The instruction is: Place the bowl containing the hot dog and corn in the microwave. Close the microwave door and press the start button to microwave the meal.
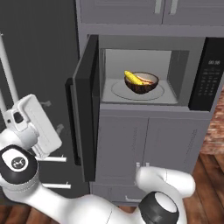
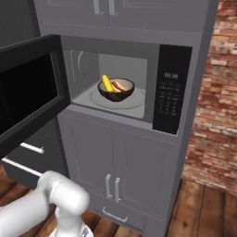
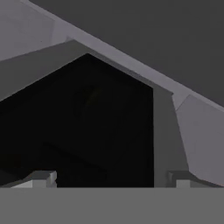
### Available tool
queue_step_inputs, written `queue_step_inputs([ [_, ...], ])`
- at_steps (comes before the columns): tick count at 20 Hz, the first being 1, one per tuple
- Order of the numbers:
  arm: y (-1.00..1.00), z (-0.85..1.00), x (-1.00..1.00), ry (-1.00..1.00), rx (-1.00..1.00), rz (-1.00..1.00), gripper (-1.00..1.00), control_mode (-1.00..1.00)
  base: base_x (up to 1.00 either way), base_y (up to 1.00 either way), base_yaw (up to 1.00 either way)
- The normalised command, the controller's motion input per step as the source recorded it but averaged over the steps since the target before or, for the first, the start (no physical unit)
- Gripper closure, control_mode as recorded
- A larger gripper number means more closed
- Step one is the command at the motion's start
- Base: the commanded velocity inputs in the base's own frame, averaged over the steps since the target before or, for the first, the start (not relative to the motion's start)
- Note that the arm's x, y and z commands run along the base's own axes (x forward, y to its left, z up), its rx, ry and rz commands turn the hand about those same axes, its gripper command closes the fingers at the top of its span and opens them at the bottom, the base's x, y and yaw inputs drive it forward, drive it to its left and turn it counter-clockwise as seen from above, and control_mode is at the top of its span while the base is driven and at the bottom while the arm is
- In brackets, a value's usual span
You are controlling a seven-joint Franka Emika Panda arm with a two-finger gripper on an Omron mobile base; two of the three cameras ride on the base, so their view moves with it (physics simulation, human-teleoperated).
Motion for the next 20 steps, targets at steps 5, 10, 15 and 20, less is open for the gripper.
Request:
queue_step_inputs([
  [5, 0.0, -0.04, 0.23, 0.0, -0.01, -0.2, -1.0, -1.0, 0.0, 0.0, 0.0],
  [10, -0.51, 0.0, -0.13, -0.02, 0.0, -0.25, -1.0, -1.0, 0.0, 0.0, 0.0],
  [15, -0.98, 0.0, -0.32, -0.05, 0.0, -0.22, -1.0, -1.0, 0.0, 0.0, 0.0],
  [20, -1.0, 0.0, -0.47, -0.1, 0.04, -0.14, -1.0, -1.0, 0.0, 0.0, 0.0],
])
